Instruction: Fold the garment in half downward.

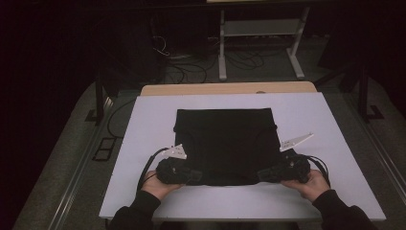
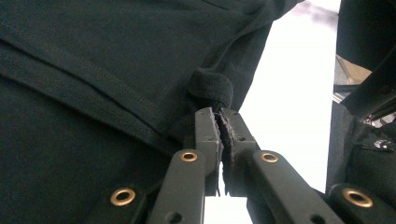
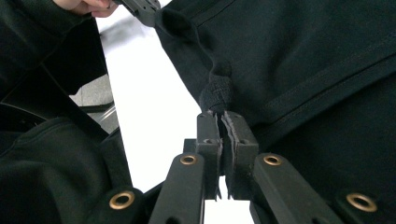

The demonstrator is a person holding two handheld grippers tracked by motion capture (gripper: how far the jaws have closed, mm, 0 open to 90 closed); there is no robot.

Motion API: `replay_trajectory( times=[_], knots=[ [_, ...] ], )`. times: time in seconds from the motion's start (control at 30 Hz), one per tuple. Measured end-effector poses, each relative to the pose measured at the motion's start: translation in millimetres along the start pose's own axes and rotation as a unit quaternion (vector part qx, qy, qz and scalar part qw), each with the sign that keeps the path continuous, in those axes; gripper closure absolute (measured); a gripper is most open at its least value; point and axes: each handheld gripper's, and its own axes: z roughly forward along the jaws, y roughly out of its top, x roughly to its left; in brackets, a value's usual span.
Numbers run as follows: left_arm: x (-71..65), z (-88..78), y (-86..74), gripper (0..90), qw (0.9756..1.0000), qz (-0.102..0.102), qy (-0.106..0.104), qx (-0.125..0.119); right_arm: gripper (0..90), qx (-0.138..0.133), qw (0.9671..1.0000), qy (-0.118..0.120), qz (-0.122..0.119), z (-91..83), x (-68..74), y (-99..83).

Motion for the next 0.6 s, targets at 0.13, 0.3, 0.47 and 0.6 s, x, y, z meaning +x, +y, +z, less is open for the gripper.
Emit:
replay_trajectory(
  times=[0.13,0.3,0.47,0.6],
  knots=[
    [-2.2,-2.5,-2.5,85.2,1.0,-0.005,-0.001,0.0,84.4,0.002,1.0,0.0,-0.006,-1.2,2.8,-1.8],
    [-5.3,-3.8,-4.3,85.1,1.0,-0.003,-0.002,0.003,84.2,0.006,0.9999,-0.001,-0.009,-0.4,4.1,-3.7],
    [-8.7,-1.9,-4.7,85.0,0.9999,0.003,-0.006,0.012,84.2,0.013,0.9999,-0.001,-0.008,1.0,5.0,-4.3],
    [-9.4,-0.2,-5.0,84.8,0.9997,0.008,-0.01,0.02,84.1,0.016,0.9998,0.0,-0.008,2.0,5.4,-5.0]
  ],
)
